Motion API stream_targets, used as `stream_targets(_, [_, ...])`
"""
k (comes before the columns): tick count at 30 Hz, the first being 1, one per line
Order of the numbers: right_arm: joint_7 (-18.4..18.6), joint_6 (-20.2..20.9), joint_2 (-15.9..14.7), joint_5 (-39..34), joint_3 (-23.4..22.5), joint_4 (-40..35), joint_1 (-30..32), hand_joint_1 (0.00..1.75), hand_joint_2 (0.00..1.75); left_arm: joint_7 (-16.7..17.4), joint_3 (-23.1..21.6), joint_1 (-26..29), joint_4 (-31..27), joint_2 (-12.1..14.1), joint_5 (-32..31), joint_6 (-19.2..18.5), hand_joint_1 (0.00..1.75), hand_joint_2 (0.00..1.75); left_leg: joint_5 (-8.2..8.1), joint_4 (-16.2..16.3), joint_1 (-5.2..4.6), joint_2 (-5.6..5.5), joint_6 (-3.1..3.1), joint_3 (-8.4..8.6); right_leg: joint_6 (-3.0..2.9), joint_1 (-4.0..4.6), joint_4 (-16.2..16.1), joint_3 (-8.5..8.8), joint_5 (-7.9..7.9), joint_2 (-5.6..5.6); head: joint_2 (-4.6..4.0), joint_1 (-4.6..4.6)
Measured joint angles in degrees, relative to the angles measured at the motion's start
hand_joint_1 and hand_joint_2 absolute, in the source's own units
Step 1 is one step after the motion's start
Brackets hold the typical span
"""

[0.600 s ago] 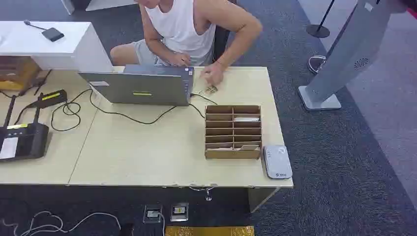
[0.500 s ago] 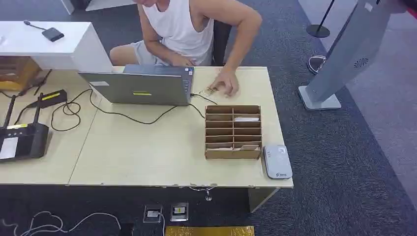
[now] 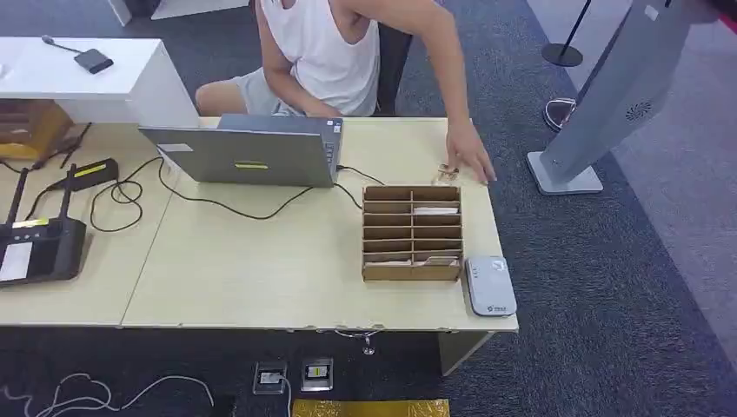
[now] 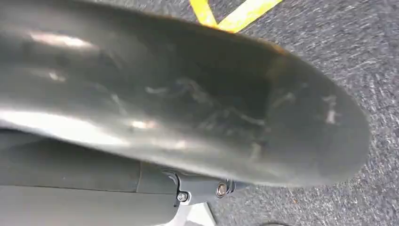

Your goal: Pass the card to the sensor for recognition and then transmit it.

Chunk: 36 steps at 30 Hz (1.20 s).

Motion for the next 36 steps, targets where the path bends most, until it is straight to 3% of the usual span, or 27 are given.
stream_targets(9, [-1.4,-3.0,-3.6,-7.0,-3.9,0.0,-3.3,0.0,0.0,0.0,0.0,0.0,-0.3,0.0,0.0,0.0,0.0,1.75,0.0,0.0,-0.06,0.0,0.01,0.01,0.01,-0.07,0.0,0.0,0.01,-0.01,0.0,0.0])
stream_targets(12, [-5.6,-6.0,-6.7,-13.9,-4.7,0.0,-5.0,0.0,0.0,0.0,0.0,0.0,-0.4,0.0,0.0,0.0,0.0,1.75,0.0,0.0,-0.1,0.01,0.01,-0.02,0.04,-0.13,0.0,0.01,0.03,0.02,0.0,0.02])
stream_targets(14, [-10.4,-6.1,-9.7,-20.9,-4.9,0.0,-7.3,0.0,0.0,0.0,0.0,0.0,-0.4,0.0,0.0,0.1,0.0,1.75,0.02,0.0,-0.21,0.03,0.03,-0.01,0.07,-0.23,0.0,-0.01,0.05,0.05,0.0,-0.04])
stream_targets(16, [-12.9,-6.0,-13.4,-23.5,-5.3,0.0,-10.6,0.0,0.0,-0.3,0.0,0.1,-0.4,0.1,0.0,0.1,0.0,1.75,0.05,0.0,-0.3,0.04,0.08,0.01,0.14,-0.32,0.0,-0.01,0.1,0.05,0.0,-0.02])
stream_targets(17, [-13.4,-6.0,-15.3,-23.7,-5.4,0.0,-12.3,0.0,1.75,-0.6,0.0,0.2,-0.4,0.2,0.0,0.1,0.0,1.75,0.08,0.0,-0.31,0.03,0.13,0.01,0.16,-0.32,0.0,-0.01,0.11,0.03,0.0,0.0])
stream_targets(21, [-16.1,-6.6,-21.7,-22.1,-5.7,0.0,-18.7,0.0,1.75,-1.1,0.0,0.3,-0.4,0.2,0.0,0.1,0.0,1.75,0.15,0.0,-0.43,-0.03,0.24,-0.01,0.25,-0.46,0.0,-0.02,0.17,-0.02,0.0,-0.04])
stream_targets(27, [-20.1,-8.7,-28.5,-14.1,-6.1,0.0,-27.4,0.0,1.75,-1.3,0.0,0.3,-0.5,0.1,0.0,0.1,0.0,1.75,0.17,0.0,-0.44,-0.07,0.26,-0.04,0.26,-0.46,0.0,-0.01,0.18,-0.06,0.0,-0.02])
stream_targets(32, [-23.8,-11.0,-30.9,-5.3,-6.2,0.0,-35.8,0.0,1.75,-1.8,0.1,0.3,-0.5,-0.2,0.0,0.1,0.0,1.75,0.18,0.0,-0.45,-0.08,0.27,-0.04,0.26,-0.48,0.0,0.0,0.19,-0.05,0.0,-0.04])
stream_targets(36, [-25.0,-13.3,-31.0,2.7,-6.1,0.2,-41.9,0.0,1.75,-1.9,0.1,0.2,-0.5,-0.5,0.0,0.1,0.0,1.75,0.21,0.0,-0.44,-0.12,0.28,-0.07,0.25,-0.47,0.0,0.03,0.21,-0.08,-0.02,-0.02])
